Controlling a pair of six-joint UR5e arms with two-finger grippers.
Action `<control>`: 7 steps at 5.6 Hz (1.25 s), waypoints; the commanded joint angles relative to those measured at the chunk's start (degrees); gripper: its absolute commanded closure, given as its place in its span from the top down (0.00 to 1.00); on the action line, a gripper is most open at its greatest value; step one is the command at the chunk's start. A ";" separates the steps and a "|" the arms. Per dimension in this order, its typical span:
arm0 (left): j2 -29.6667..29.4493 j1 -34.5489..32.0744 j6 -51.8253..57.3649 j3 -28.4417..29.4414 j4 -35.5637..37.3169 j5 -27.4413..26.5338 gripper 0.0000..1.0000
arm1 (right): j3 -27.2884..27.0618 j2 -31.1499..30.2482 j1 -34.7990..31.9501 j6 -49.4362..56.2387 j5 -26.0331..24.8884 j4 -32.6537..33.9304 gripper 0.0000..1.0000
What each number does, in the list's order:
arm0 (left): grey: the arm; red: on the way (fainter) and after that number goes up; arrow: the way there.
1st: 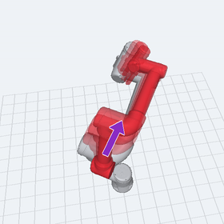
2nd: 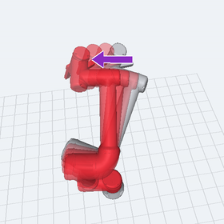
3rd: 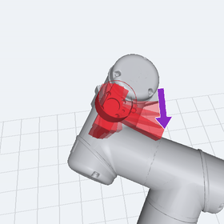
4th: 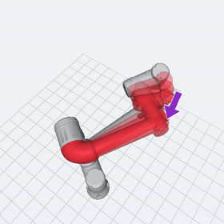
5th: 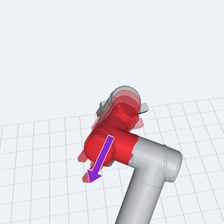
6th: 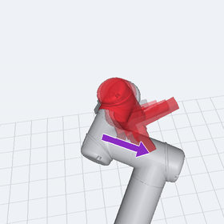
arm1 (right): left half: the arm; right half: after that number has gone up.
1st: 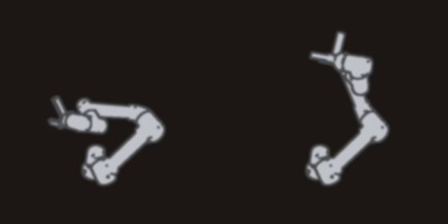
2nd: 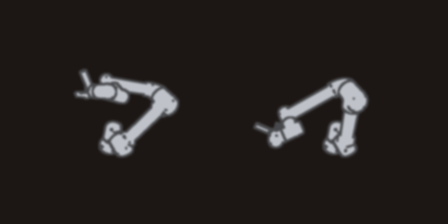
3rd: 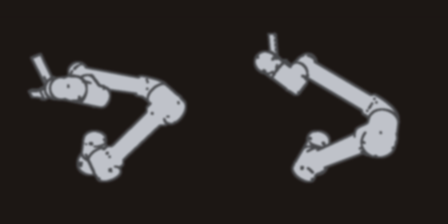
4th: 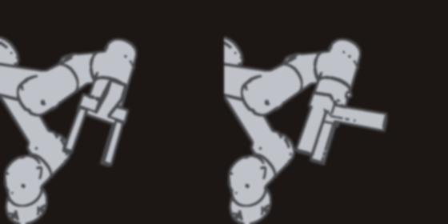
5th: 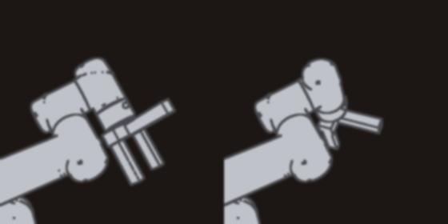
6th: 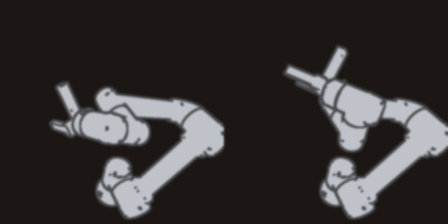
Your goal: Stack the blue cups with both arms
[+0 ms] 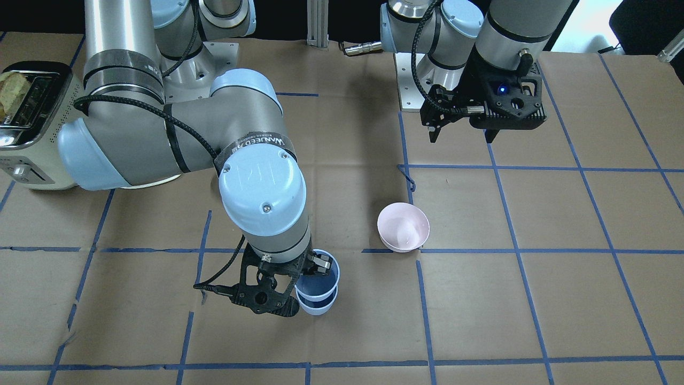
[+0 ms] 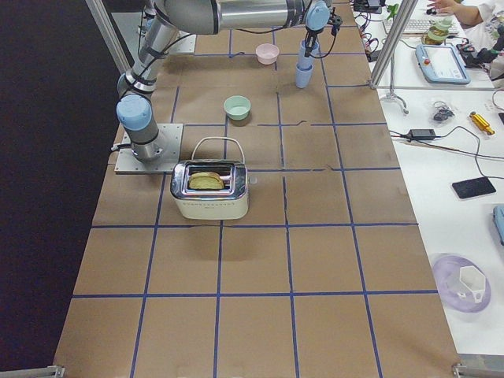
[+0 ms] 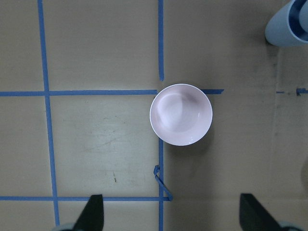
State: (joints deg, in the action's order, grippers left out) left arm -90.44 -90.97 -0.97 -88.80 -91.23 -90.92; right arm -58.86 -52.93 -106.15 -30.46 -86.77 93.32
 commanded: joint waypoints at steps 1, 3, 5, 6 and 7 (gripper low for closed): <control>0.00 0.00 0.00 -0.06 0.00 0.05 0.99 | -1.42 1.16 -0.02 0.05 0.02 2.54 0.08; 0.00 0.00 0.00 -0.06 0.00 0.05 0.99 | -1.35 0.64 0.07 -0.31 2.81 3.80 1.00; 0.00 0.00 0.00 -0.06 0.00 0.05 0.99 | -1.26 -4.52 1.46 0.74 4.43 -0.74 1.00; 0.00 0.00 0.00 -0.06 0.00 0.05 0.99 | -2.56 -9.60 3.39 6.84 0.85 -6.08 1.00; 0.00 0.00 0.00 -0.06 0.00 0.05 0.99 | -5.01 -14.09 8.20 13.43 -0.84 -12.92 1.00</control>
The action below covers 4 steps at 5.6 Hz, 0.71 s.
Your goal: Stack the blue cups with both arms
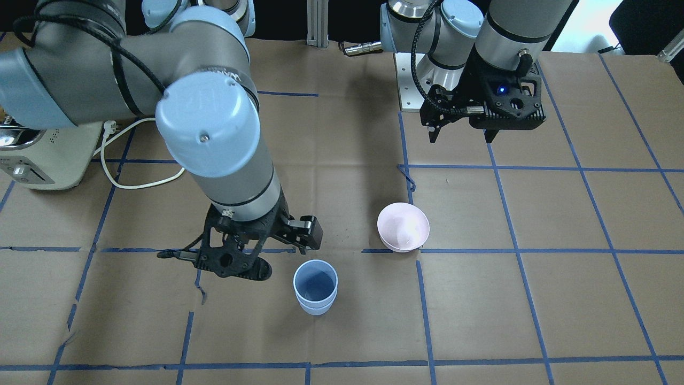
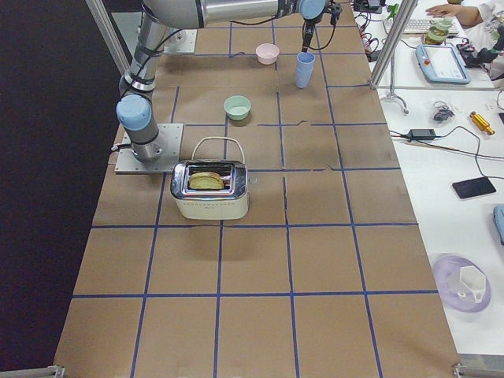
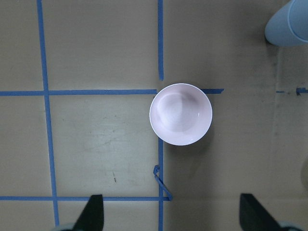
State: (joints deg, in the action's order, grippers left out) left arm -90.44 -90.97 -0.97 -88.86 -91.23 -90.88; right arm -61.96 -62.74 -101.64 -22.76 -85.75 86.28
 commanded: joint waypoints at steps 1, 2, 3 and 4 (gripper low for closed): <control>0.00 0.00 0.00 -0.09 0.00 0.00 0.99 | -7.07 -9.71 8.69 13.19 -2.05 -7.42 1.00; 0.00 0.00 0.00 0.00 0.00 0.00 0.99 | -14.08 -15.86 12.22 17.10 -2.22 -7.35 1.00; -0.17 -0.09 0.00 -0.09 -0.09 -0.09 0.99 | -21.03 -21.75 12.69 17.40 -3.70 -6.31 1.00; -0.26 0.00 0.00 0.00 0.09 -0.09 0.99 | -22.75 -23.90 12.26 16.44 -3.89 -4.03 1.00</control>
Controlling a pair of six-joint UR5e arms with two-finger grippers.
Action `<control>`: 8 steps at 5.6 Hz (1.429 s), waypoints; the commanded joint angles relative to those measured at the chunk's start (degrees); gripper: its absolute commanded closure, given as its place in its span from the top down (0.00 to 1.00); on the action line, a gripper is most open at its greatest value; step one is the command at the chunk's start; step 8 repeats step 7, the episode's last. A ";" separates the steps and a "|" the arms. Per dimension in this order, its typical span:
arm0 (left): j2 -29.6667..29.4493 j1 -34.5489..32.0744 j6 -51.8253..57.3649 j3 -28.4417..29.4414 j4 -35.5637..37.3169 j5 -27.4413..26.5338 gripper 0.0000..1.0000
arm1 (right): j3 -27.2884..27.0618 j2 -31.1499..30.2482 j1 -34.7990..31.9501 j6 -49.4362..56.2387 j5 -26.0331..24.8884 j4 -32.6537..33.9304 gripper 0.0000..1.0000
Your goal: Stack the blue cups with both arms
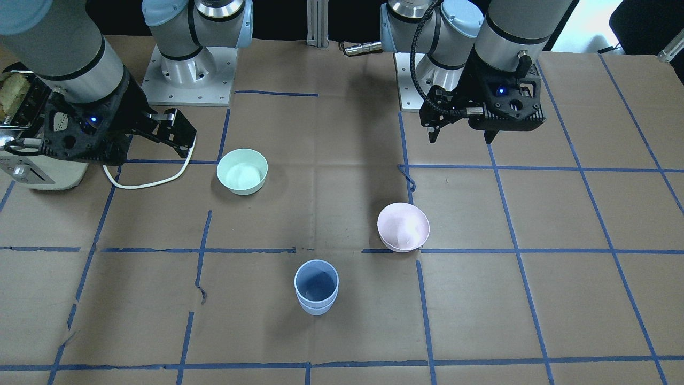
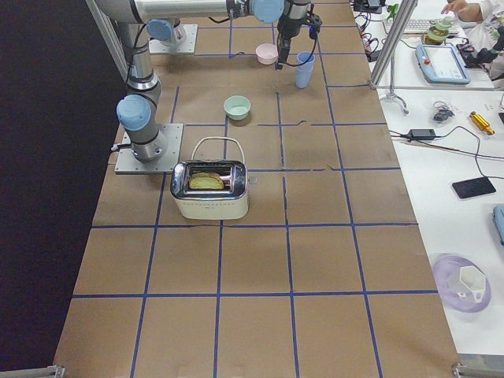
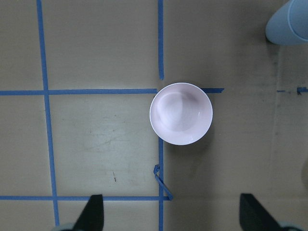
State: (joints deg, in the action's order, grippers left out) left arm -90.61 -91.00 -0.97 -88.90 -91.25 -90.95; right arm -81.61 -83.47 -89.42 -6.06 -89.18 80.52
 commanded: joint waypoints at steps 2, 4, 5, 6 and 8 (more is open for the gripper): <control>0.09 0.04 0.00 0.04 0.10 0.07 0.99 | -3.29 -2.75 -0.14 -0.79 -1.78 1.92 1.00; 0.09 0.04 0.00 0.04 0.02 0.07 0.99 | -3.64 -2.14 -0.14 -1.06 -1.18 2.01 1.00; 0.09 0.04 0.00 0.04 0.02 0.07 0.99 | -3.65 -2.14 -0.14 -0.98 -1.17 2.01 1.00; 0.09 0.04 0.00 0.04 0.02 0.07 0.99 | -3.73 -2.14 -0.14 -0.97 -1.09 2.01 1.00; 0.09 0.04 0.00 -0.04 0.02 0.07 0.99 | -3.73 -2.14 -0.14 -0.89 -1.09 2.01 1.00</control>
